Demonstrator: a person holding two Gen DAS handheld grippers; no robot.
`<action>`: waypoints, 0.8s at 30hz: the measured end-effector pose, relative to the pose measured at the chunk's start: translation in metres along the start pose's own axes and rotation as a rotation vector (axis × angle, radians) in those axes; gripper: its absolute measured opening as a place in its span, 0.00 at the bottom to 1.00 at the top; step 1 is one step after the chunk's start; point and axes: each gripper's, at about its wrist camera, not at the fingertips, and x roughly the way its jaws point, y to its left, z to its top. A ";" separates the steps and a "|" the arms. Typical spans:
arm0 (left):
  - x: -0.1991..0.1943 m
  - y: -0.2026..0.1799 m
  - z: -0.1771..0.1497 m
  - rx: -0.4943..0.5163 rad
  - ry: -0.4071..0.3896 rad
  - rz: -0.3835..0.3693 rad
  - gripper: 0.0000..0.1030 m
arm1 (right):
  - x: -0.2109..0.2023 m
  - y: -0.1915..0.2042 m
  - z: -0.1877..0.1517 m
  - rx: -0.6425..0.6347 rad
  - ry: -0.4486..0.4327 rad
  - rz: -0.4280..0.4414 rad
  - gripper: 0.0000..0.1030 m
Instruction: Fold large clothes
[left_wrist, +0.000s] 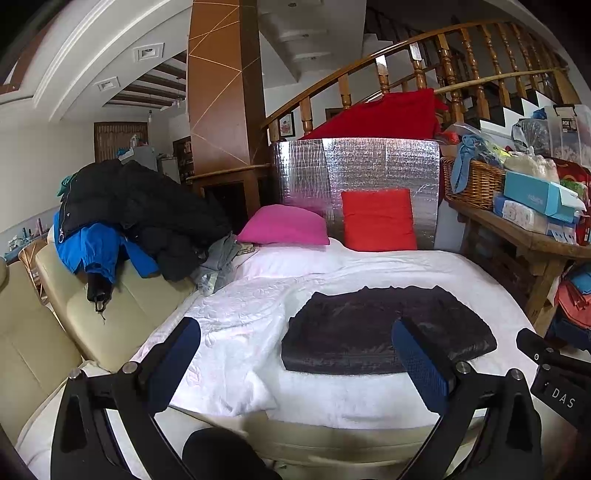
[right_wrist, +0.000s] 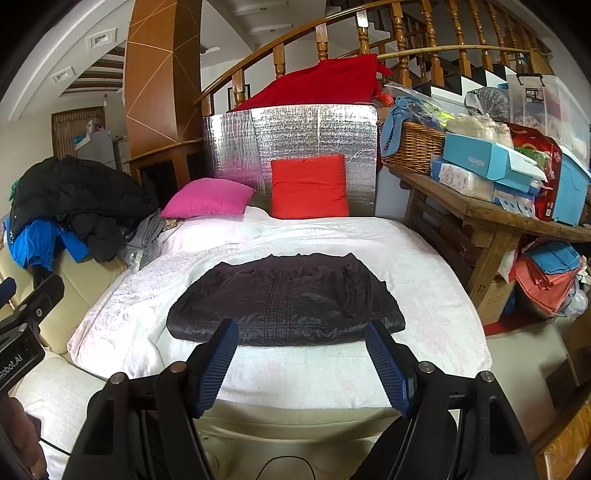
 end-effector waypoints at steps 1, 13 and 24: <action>0.000 0.000 -0.001 -0.001 0.000 0.000 1.00 | 0.000 0.000 0.000 0.001 0.000 -0.001 0.73; 0.000 0.001 -0.001 0.002 0.001 0.001 1.00 | 0.003 -0.002 0.001 -0.004 0.003 0.005 0.73; 0.002 0.003 -0.001 0.012 0.004 -0.001 1.00 | 0.007 -0.003 0.002 -0.014 0.007 0.008 0.73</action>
